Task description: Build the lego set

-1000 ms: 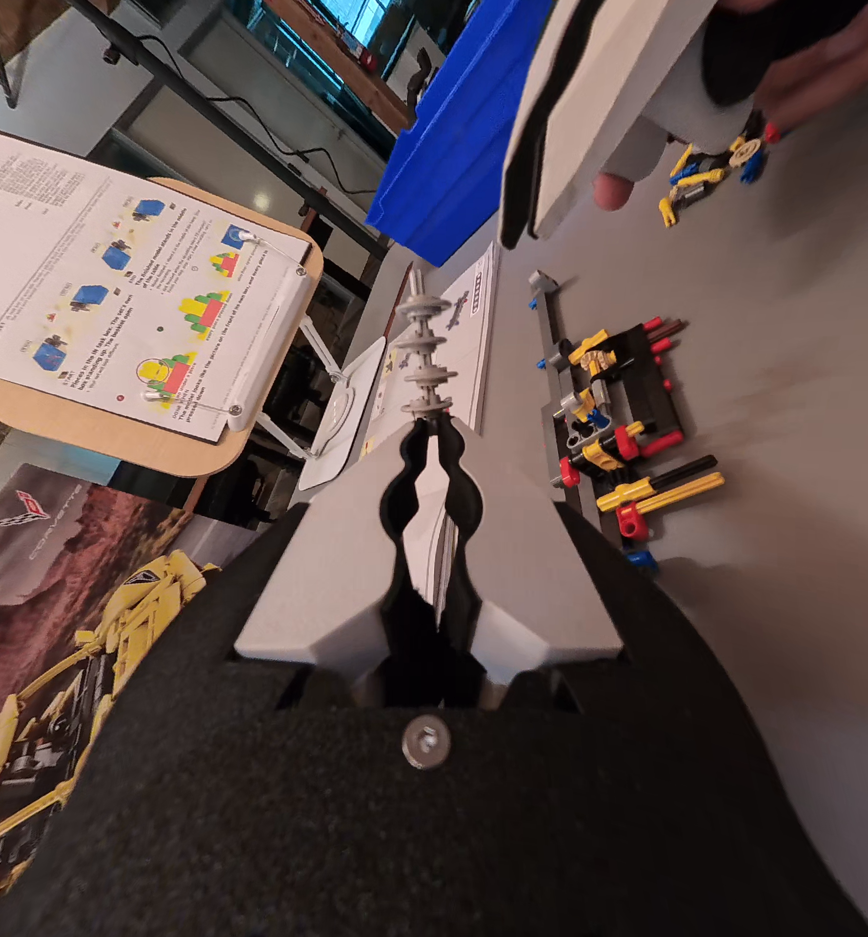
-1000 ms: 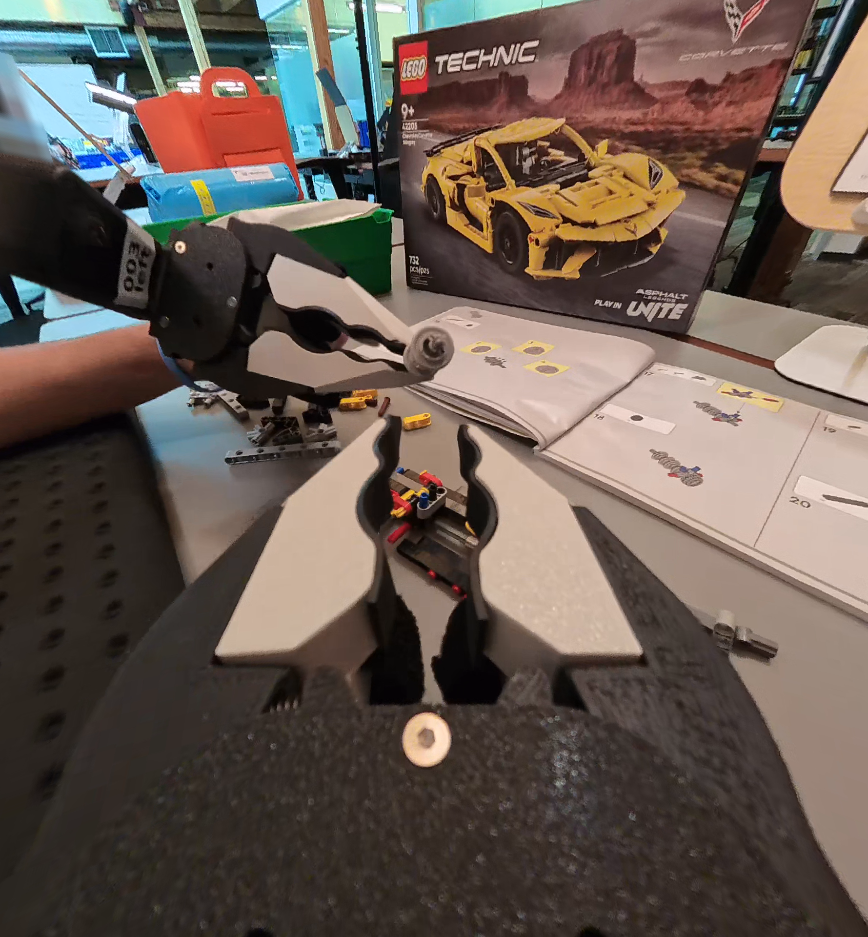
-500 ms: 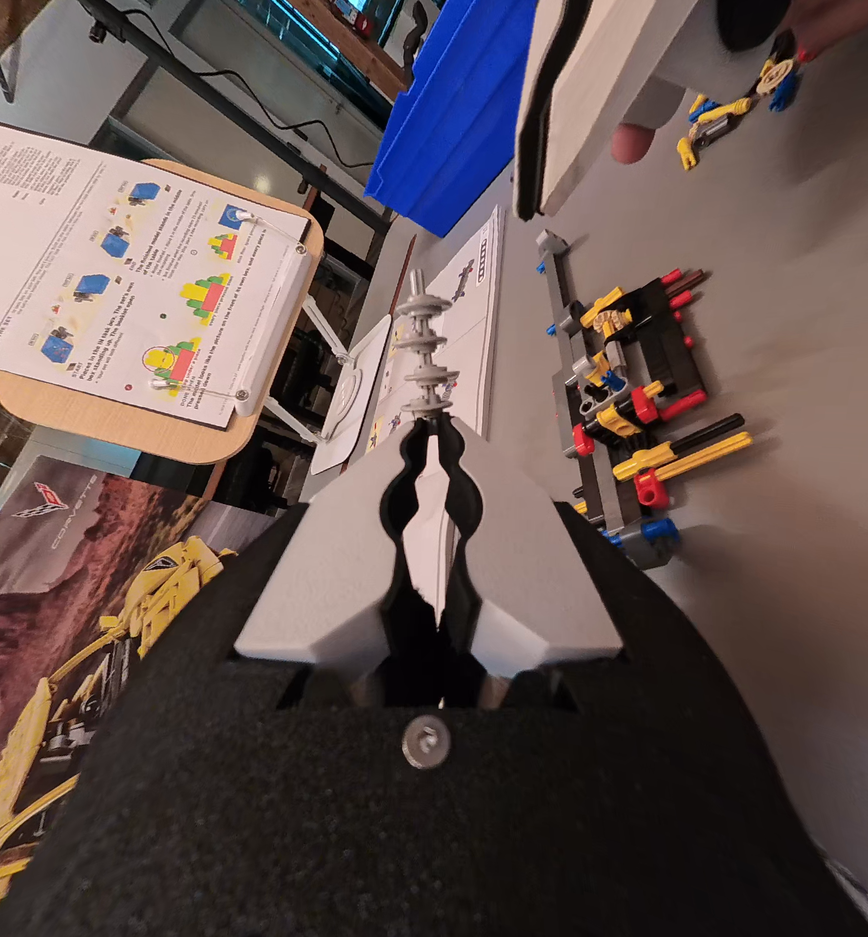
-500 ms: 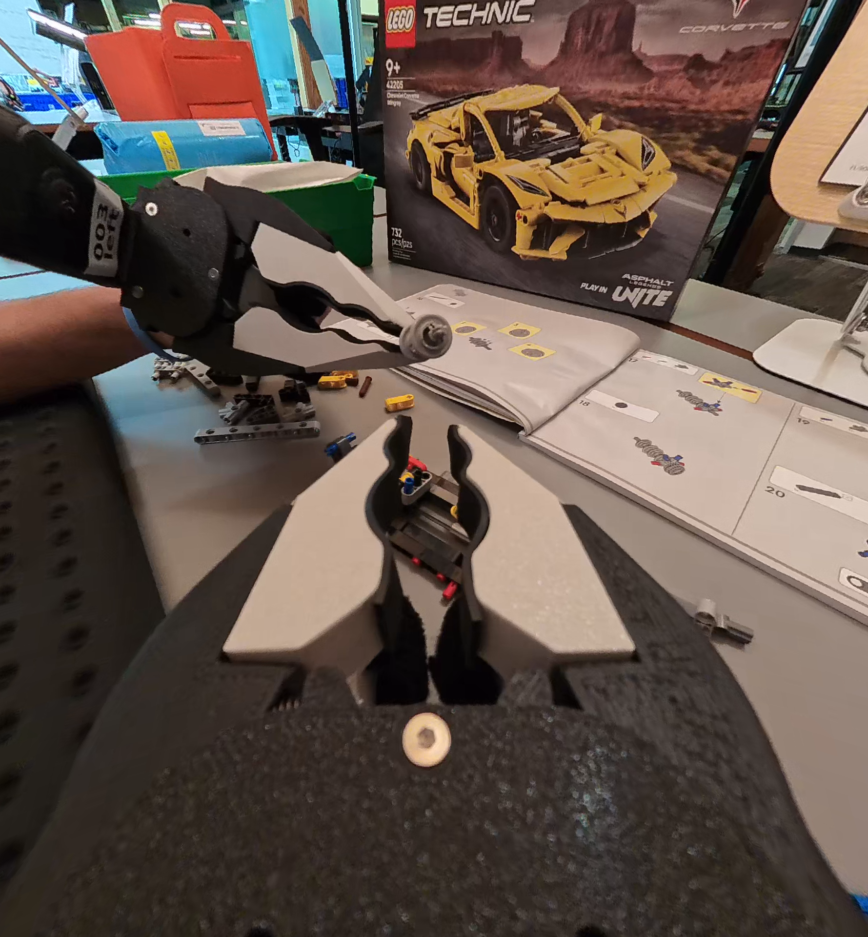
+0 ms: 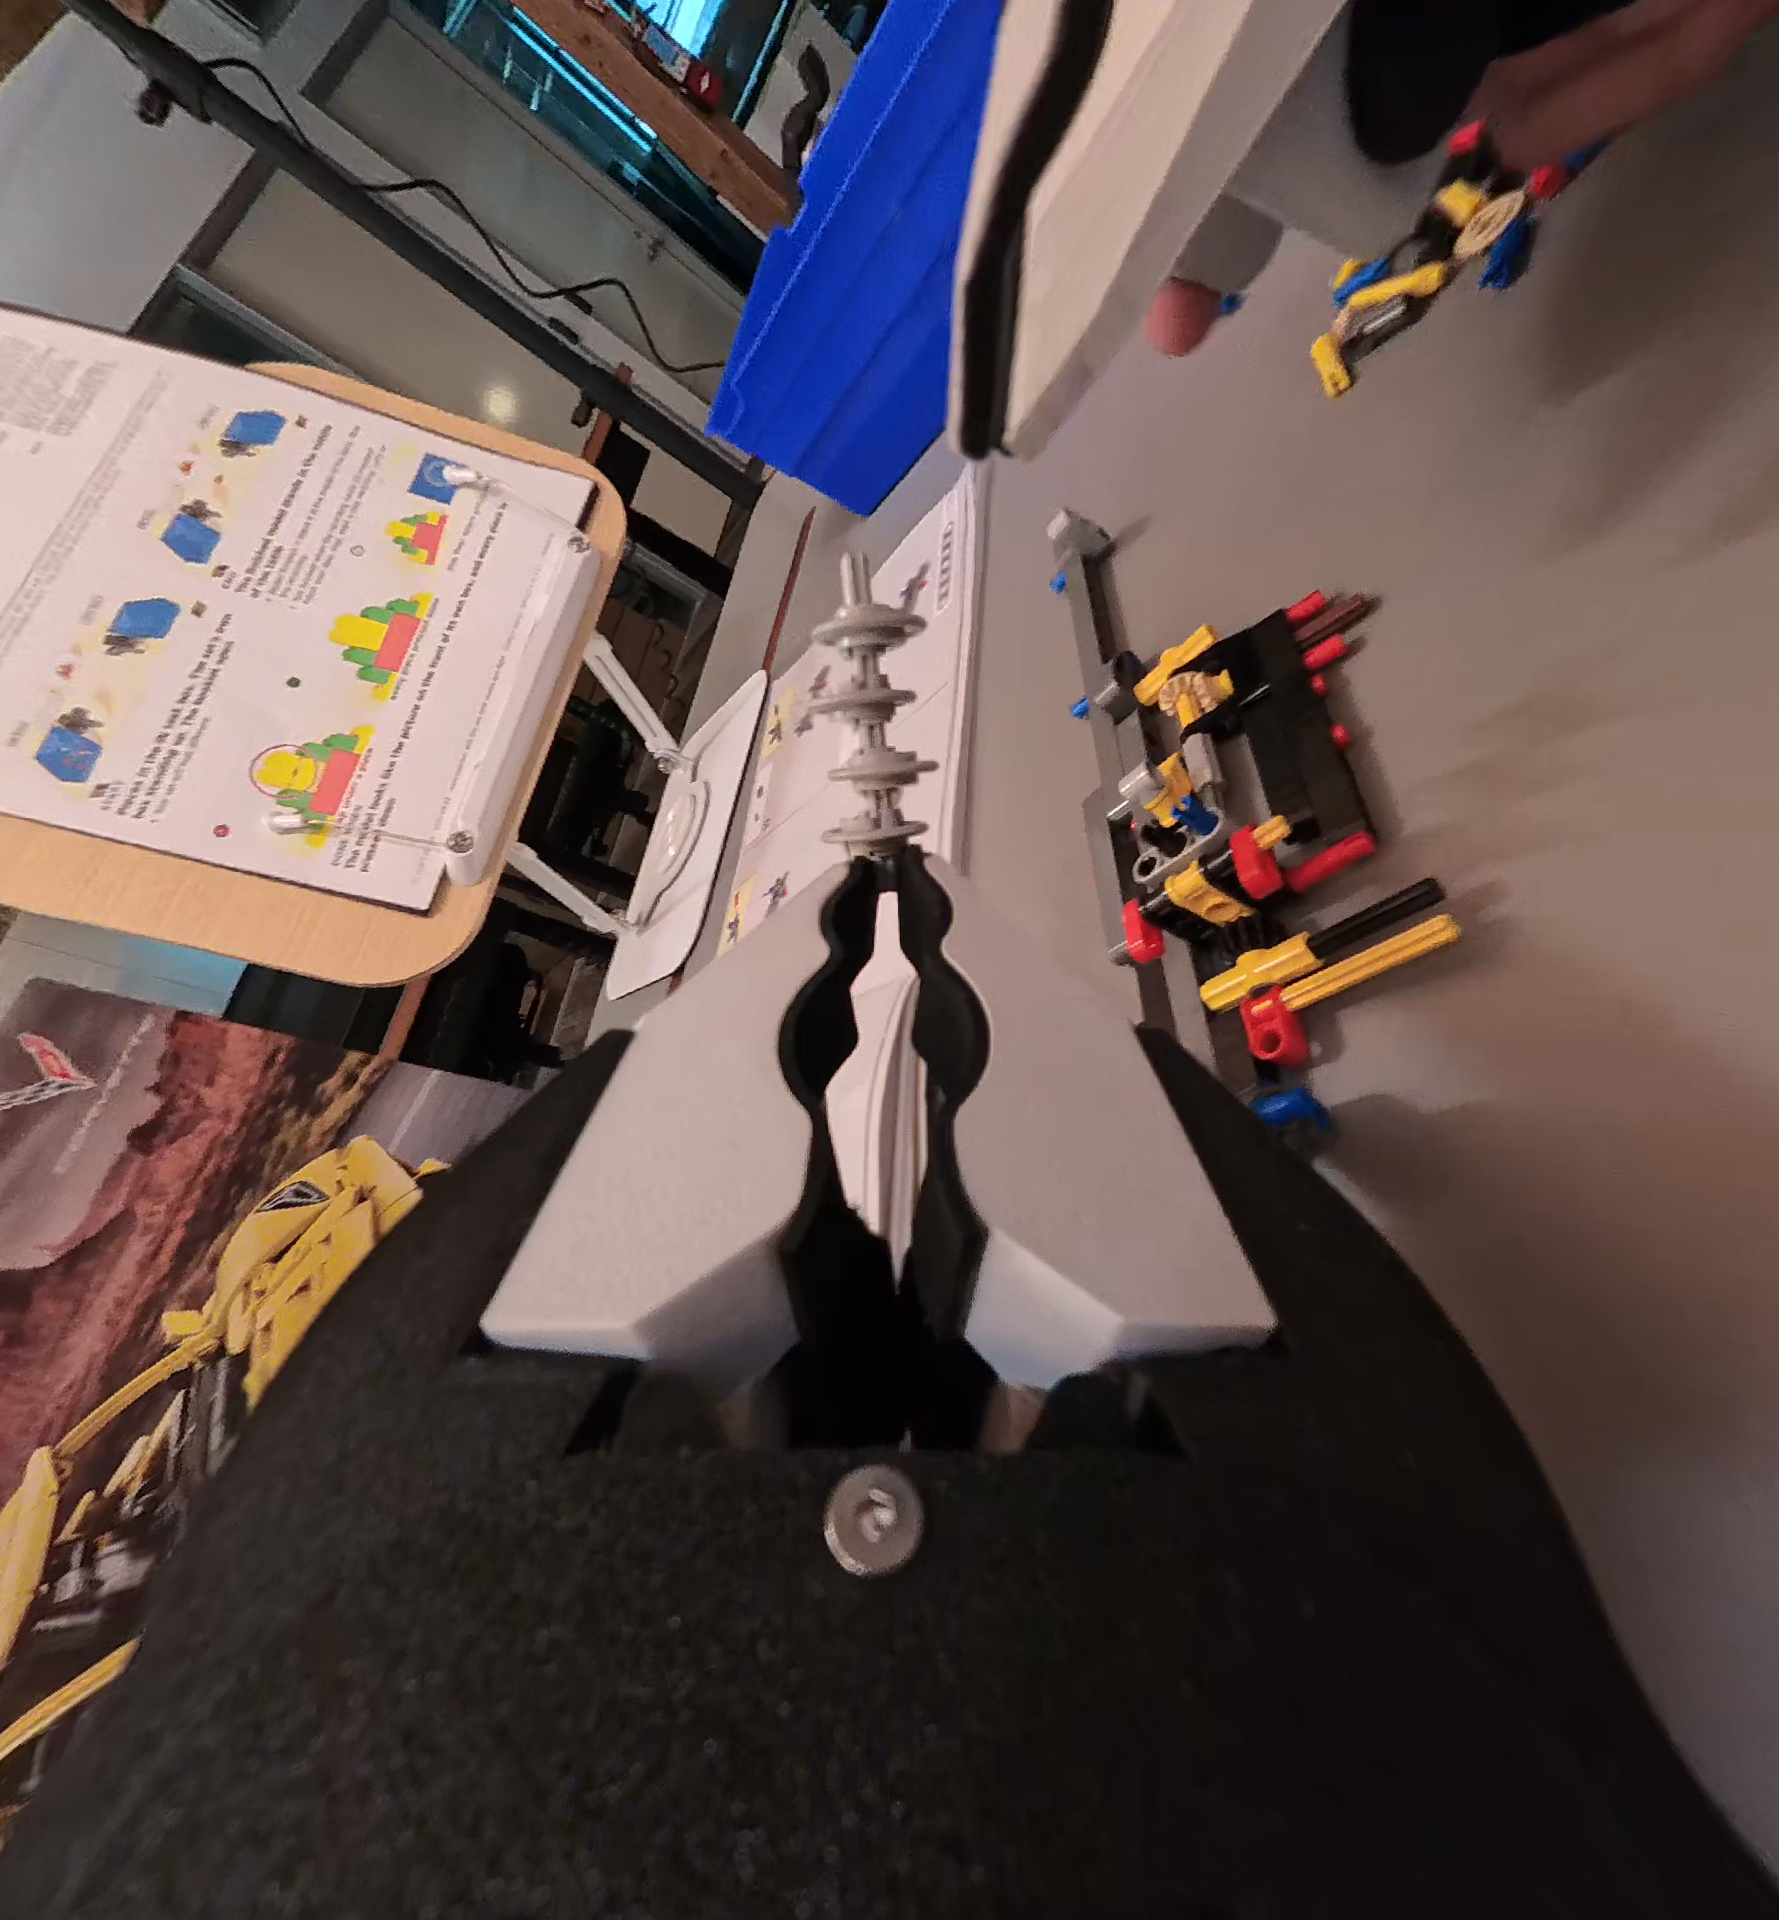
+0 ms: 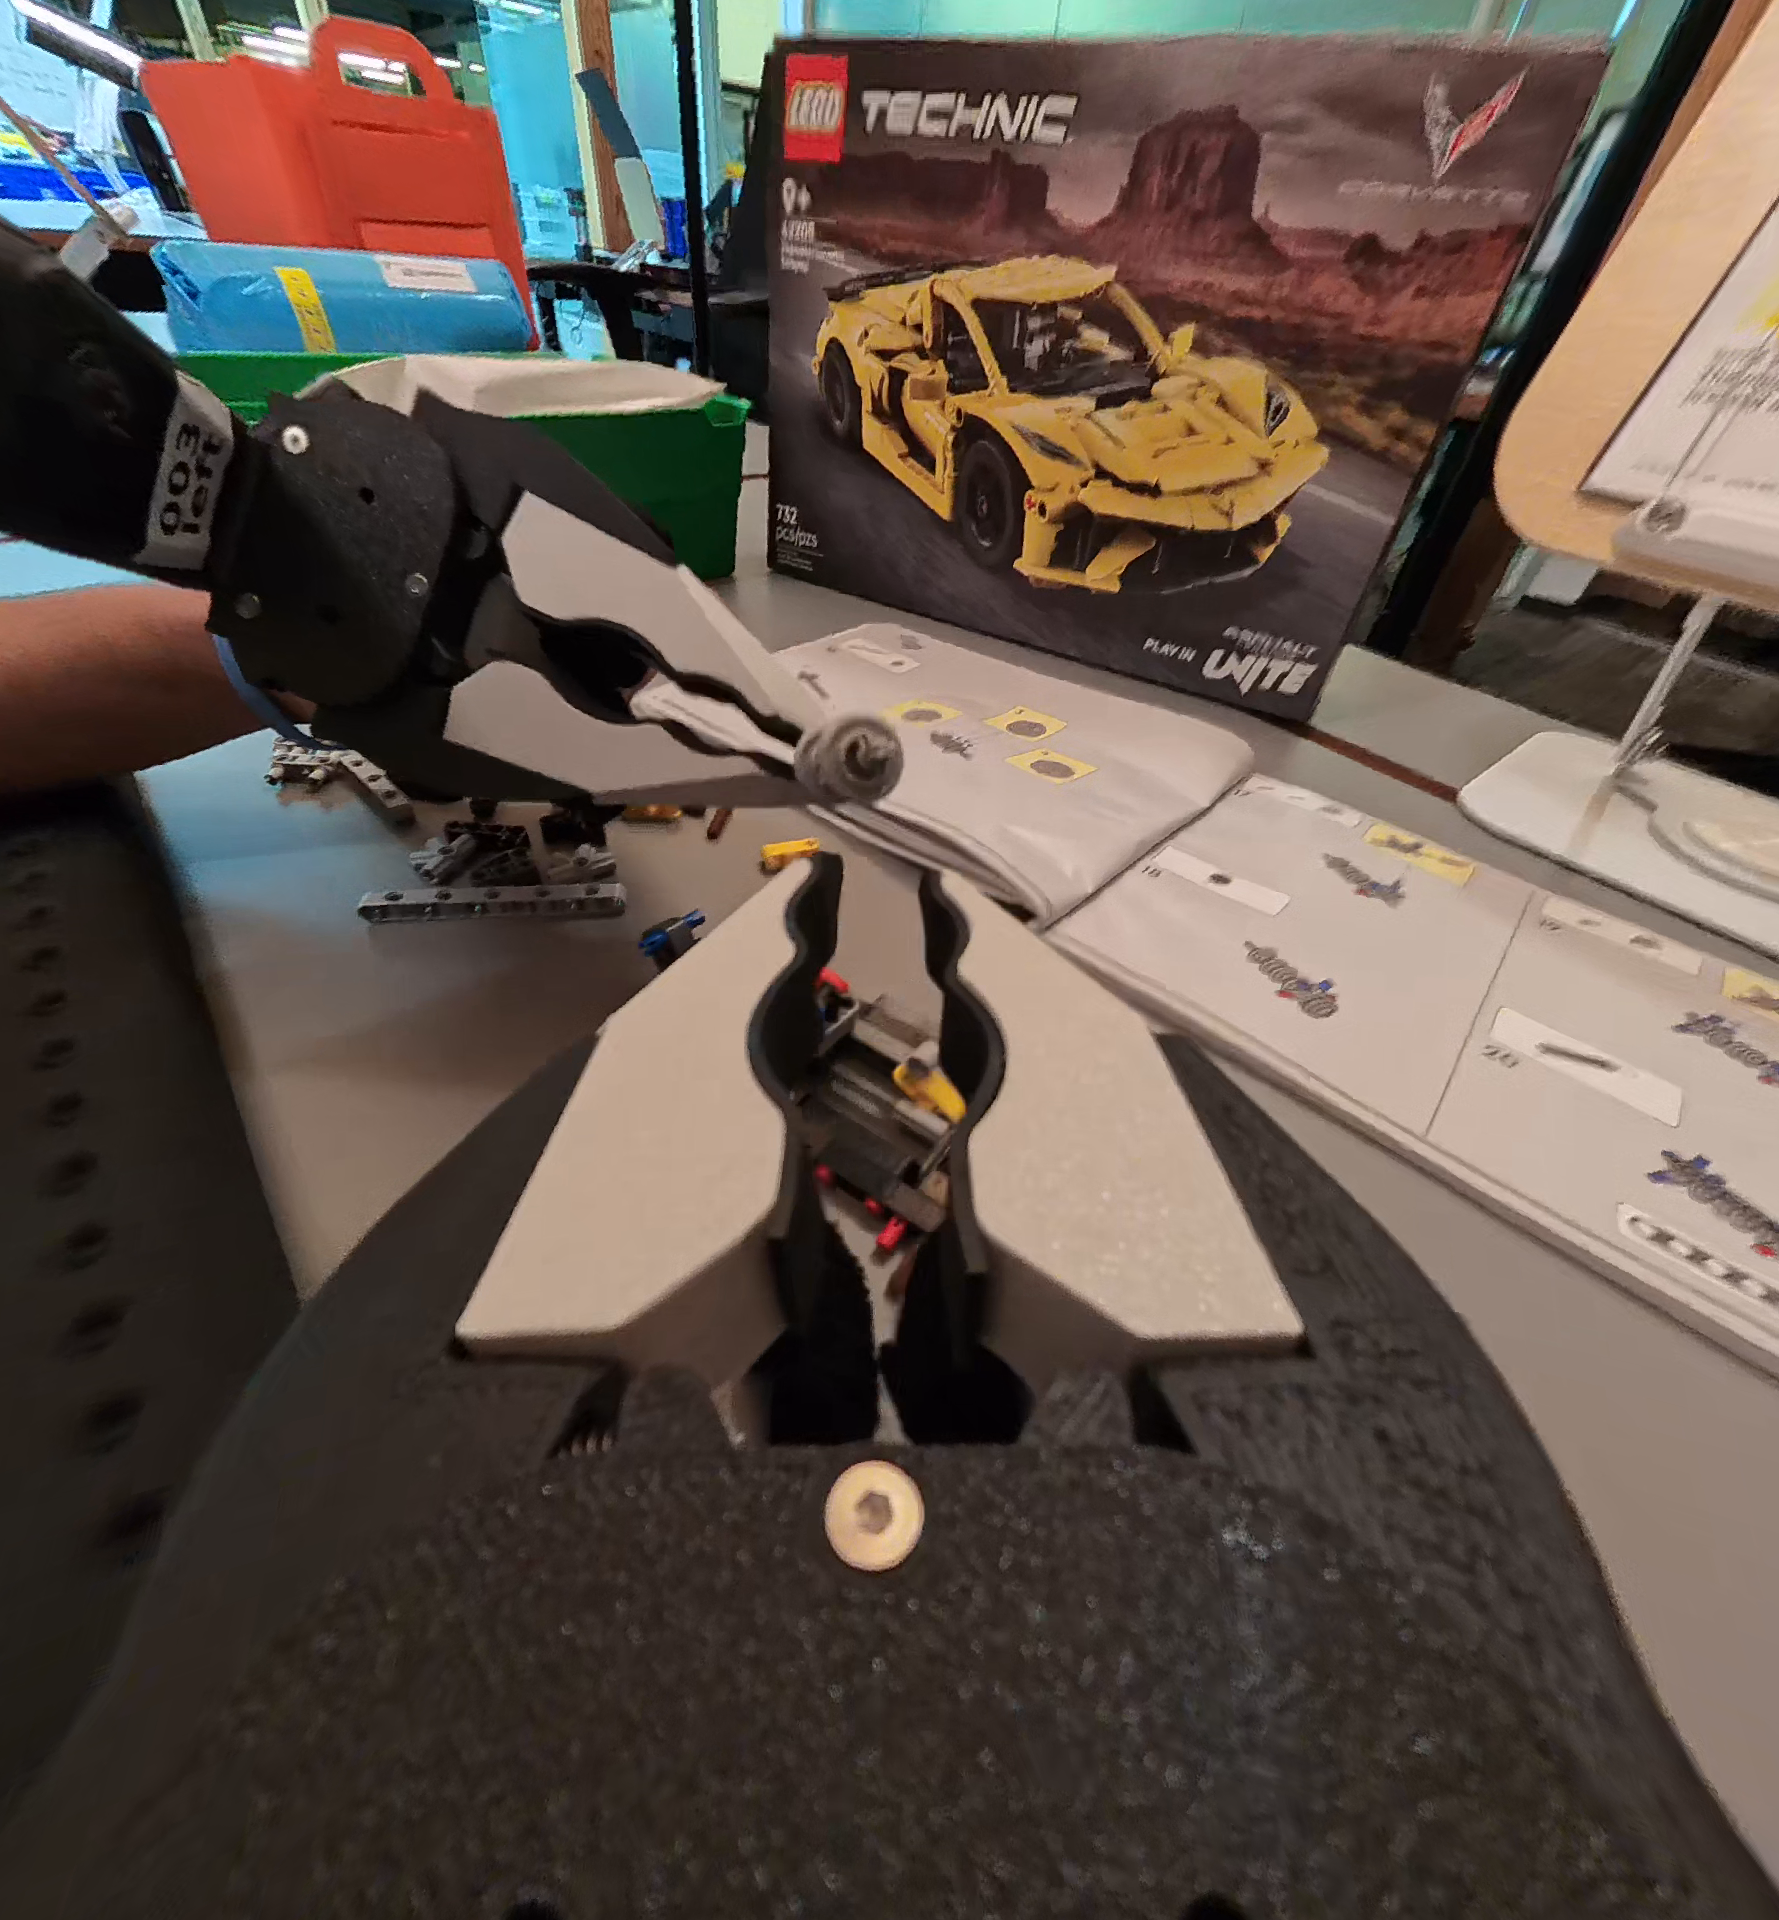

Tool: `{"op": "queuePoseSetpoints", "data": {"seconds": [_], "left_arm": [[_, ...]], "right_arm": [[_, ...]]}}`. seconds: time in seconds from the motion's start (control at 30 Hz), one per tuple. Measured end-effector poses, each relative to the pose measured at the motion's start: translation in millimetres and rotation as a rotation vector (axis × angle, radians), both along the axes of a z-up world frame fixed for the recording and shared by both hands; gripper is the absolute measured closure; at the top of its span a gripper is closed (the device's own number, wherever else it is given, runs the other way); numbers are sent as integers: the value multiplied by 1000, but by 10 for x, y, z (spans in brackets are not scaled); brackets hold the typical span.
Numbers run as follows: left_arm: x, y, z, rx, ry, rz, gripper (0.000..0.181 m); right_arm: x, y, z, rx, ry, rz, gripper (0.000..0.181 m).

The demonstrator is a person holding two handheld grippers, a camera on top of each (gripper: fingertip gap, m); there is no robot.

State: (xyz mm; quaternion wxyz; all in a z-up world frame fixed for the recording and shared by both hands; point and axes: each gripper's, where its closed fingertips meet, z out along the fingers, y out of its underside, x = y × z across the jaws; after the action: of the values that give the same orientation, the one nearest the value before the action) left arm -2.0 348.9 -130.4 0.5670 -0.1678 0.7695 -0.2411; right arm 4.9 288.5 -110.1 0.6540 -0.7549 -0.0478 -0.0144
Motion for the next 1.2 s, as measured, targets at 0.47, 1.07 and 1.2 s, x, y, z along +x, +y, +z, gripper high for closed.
{"op": "queuePoseSetpoints", "data": {"seconds": [0.47,1.07,1.2], "left_arm": [[-163,-397,-125,-72,159,-154,179],[-92,-296,-58,11,66,-90,178],[-75,-271,-44,27,46,-74,179]], "right_arm": [[-178,-43,-9,-26,153,164,173],[-190,-39,-19,-17,146,171,179],[-181,-32,-32,-24,130,161,179]]}}
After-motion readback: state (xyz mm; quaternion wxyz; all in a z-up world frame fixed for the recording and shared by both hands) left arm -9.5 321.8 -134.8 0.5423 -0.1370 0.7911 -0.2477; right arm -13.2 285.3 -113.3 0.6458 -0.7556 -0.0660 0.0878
